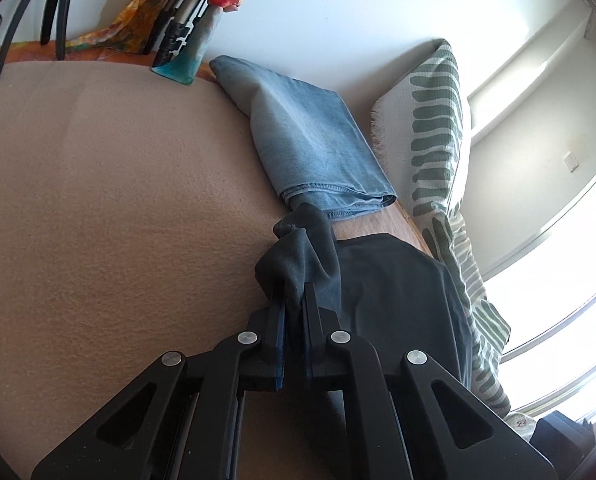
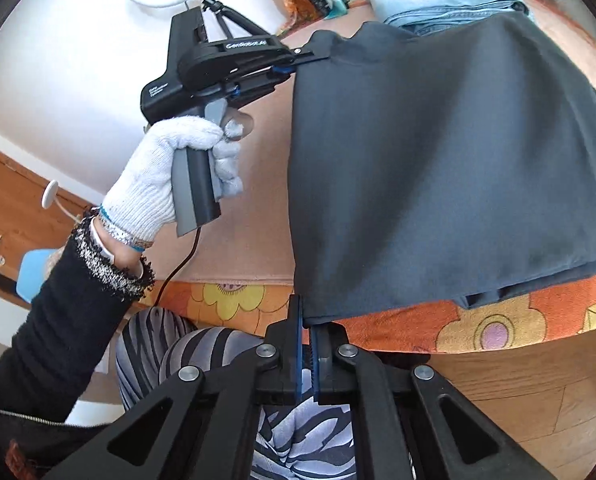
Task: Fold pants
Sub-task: 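Open the right gripper and smooth the folded pants with the left gripper, then grasp the folded black pants stack with the right gripper at its edge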
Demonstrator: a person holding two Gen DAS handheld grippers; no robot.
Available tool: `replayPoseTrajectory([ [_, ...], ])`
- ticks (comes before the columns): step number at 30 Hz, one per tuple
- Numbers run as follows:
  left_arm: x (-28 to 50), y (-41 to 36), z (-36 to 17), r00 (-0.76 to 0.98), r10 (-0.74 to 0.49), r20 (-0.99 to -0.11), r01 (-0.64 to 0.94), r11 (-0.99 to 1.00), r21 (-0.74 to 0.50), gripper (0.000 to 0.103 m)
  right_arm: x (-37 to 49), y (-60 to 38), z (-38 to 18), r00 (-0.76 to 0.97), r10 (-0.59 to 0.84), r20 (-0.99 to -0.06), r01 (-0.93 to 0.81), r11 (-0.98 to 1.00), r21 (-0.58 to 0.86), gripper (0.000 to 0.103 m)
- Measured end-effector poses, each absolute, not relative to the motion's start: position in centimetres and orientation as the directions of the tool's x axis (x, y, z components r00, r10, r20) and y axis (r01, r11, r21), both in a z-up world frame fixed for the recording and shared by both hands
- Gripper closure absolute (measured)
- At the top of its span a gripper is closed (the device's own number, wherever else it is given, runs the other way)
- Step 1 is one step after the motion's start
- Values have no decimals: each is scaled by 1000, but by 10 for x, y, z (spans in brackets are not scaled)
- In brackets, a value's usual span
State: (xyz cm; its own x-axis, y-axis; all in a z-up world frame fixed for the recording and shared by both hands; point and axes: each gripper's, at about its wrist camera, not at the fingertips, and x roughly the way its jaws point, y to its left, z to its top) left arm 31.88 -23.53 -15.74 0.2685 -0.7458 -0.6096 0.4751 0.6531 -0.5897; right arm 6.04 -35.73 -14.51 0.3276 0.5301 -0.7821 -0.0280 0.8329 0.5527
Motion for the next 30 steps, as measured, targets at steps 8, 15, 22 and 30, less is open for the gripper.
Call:
replayPoseTrajectory([
  [8,324,-204,-151,348,-696,-628,402,716,-571,85,44,-354,-129,300,520,-800,-85,850,520,89],
  [15,296,-193,-130,325,-707,-628,466,698,-544,46,48,-397,-91,454,432,-779,-62,888,456,64],
  [22,259,-191,-118,237,-741,-628,503,647,-574,39,64,-457,-76,592,223,-774,21,956,292,23],
  [30,243,-207,-130,117,-769,-629,442,607,-660,38,117,-523,-94,566,238,-790,89,934,345,3],
])
